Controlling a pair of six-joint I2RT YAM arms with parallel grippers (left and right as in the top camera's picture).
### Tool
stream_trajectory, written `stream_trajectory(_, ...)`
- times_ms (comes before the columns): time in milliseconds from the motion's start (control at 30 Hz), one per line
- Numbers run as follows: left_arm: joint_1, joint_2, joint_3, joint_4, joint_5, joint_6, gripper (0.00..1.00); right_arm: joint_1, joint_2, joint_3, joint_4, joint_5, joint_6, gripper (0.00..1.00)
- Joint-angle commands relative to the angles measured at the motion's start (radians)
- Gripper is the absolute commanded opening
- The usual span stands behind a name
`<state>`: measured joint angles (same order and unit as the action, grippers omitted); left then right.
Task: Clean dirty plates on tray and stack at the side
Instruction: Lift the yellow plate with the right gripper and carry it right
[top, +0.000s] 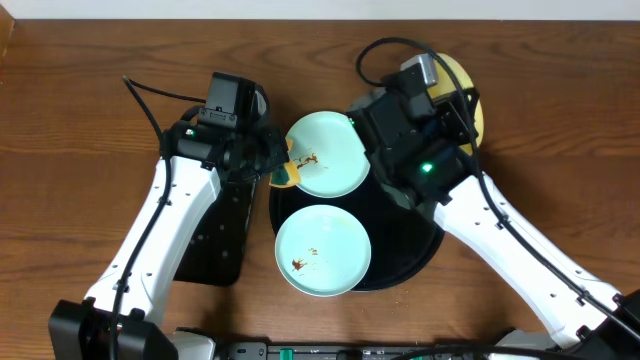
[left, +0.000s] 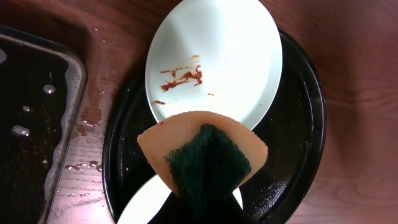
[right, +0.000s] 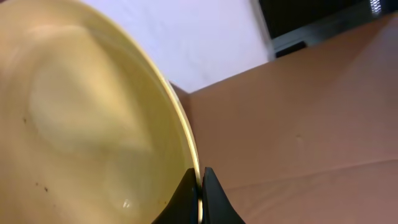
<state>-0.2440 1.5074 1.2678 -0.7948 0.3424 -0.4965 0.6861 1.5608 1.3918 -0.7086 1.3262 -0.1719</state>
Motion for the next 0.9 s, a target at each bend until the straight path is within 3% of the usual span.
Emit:
stream_trajectory(0, 0.006, -0.005, 0.002, 0.004, 0.016, 0.014, 0.08, 0.023, 0.003, 0.02, 0.024, 0.091, -0.081, 0.01)
stream_trajectory(533, 0.006, -0.005, 0.002, 0.012, 0.016, 0.013, 0.08, 0.035, 0.003, 0.02, 0.023, 0.046, -0.064, 0.01)
stream_trajectory(667, 0.006, -0.005, 0.002, 0.011, 0.016, 0.014, 0.08, 0.024, 0.003, 0.02, -0.053, -0.111, 0.095, 0.01)
stream_trajectory(867, 0.006, -0.005, 0.001, 0.012, 0.016, 0.014, 0.08, -0.09, 0.004, 0.018, -0.21, -0.615, 0.475, 0.01)
